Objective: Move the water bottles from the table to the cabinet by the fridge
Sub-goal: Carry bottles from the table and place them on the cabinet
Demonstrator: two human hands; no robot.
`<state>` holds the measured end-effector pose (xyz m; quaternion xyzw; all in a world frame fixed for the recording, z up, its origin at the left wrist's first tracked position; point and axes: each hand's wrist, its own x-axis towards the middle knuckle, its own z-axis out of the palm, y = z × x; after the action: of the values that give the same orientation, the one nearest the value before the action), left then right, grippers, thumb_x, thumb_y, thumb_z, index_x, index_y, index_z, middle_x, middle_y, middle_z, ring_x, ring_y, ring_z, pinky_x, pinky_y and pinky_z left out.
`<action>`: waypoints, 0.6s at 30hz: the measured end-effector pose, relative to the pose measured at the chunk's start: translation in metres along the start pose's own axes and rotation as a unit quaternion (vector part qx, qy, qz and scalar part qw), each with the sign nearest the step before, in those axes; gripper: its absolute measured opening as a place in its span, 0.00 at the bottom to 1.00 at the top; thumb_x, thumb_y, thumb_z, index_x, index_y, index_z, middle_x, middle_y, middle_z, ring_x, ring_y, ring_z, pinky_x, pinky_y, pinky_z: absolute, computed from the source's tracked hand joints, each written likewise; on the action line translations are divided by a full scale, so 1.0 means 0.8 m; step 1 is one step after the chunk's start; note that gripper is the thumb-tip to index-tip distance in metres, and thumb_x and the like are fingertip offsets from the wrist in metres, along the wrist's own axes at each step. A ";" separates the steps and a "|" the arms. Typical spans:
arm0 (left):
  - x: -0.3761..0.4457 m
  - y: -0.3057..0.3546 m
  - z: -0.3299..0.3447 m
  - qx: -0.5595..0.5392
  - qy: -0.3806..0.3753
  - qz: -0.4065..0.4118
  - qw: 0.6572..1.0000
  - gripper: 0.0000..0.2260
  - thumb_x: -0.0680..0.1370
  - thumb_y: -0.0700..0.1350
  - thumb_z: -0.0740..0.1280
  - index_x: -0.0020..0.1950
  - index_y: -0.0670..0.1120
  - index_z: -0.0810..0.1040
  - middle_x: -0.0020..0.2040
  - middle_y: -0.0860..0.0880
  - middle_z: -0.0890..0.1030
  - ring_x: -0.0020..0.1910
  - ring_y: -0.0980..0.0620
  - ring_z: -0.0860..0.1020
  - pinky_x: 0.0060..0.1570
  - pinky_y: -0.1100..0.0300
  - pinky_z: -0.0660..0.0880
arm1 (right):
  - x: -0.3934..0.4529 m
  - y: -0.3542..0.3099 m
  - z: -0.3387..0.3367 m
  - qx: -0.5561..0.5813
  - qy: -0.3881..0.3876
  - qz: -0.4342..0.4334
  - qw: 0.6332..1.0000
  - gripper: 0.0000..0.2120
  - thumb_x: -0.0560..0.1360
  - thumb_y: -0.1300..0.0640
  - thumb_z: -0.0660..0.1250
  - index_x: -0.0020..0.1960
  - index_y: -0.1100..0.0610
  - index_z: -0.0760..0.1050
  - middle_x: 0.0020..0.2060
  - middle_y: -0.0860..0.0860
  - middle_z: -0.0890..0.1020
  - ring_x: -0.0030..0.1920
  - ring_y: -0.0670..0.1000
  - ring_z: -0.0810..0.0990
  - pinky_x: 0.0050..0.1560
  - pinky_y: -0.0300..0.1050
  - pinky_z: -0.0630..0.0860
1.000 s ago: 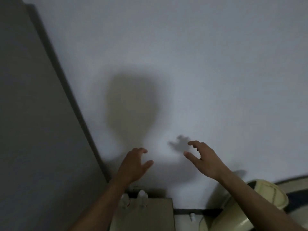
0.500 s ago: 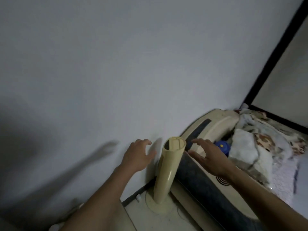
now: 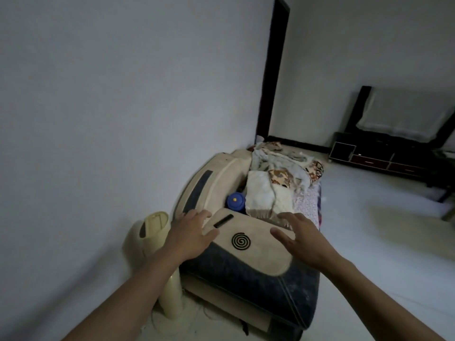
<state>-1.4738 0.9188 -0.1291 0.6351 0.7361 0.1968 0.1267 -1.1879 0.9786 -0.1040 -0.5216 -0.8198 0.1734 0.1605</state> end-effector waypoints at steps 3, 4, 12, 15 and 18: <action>0.015 0.049 0.030 -0.003 -0.024 0.027 0.999 0.25 0.78 0.63 0.62 0.72 0.54 0.69 0.68 0.50 0.72 0.63 0.48 0.72 0.62 0.49 0.73 | -0.015 0.049 -0.024 -0.003 0.010 0.042 0.999 0.31 0.74 0.30 0.55 0.71 0.46 0.68 0.69 0.52 0.73 0.65 0.54 0.73 0.64 0.53 0.74; 0.019 0.064 0.038 0.001 -0.032 0.039 0.999 0.26 0.78 0.63 0.62 0.72 0.54 0.69 0.68 0.51 0.72 0.64 0.48 0.72 0.63 0.49 0.72 | -0.022 0.061 -0.031 -0.002 0.018 0.056 0.998 0.32 0.74 0.30 0.55 0.71 0.46 0.68 0.69 0.52 0.73 0.65 0.54 0.73 0.64 0.53 0.74; 0.089 0.171 0.082 0.015 -0.093 0.157 0.983 0.28 0.78 0.62 0.63 0.75 0.52 0.66 0.72 0.49 0.70 0.69 0.48 0.68 0.66 0.52 0.69 | -0.078 0.136 -0.077 -0.016 0.083 0.182 0.980 0.28 0.76 0.33 0.57 0.71 0.45 0.67 0.73 0.50 0.70 0.69 0.53 0.71 0.67 0.52 0.73; 0.112 0.205 0.100 0.013 -0.114 0.210 0.971 0.28 0.79 0.62 0.63 0.75 0.52 0.65 0.72 0.49 0.69 0.70 0.48 0.67 0.67 0.51 0.69 | -0.100 0.147 -0.092 -0.022 0.105 0.236 0.966 0.29 0.76 0.34 0.58 0.72 0.47 0.67 0.72 0.50 0.70 0.67 0.52 0.73 0.66 0.53 0.74; 0.126 0.232 0.117 -0.005 -0.132 0.268 0.954 0.26 0.78 0.62 0.63 0.73 0.53 0.67 0.69 0.49 0.71 0.67 0.47 0.69 0.65 0.51 0.70 | -0.125 0.143 -0.100 -0.037 0.126 0.284 0.950 0.28 0.76 0.34 0.59 0.71 0.48 0.68 0.71 0.51 0.71 0.64 0.52 0.74 0.64 0.52 0.75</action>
<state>-1.2848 1.0519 -0.1220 0.8285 0.5147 0.1418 0.1688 -1.0202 0.9421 -0.0932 -0.7561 -0.6164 0.1145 0.1876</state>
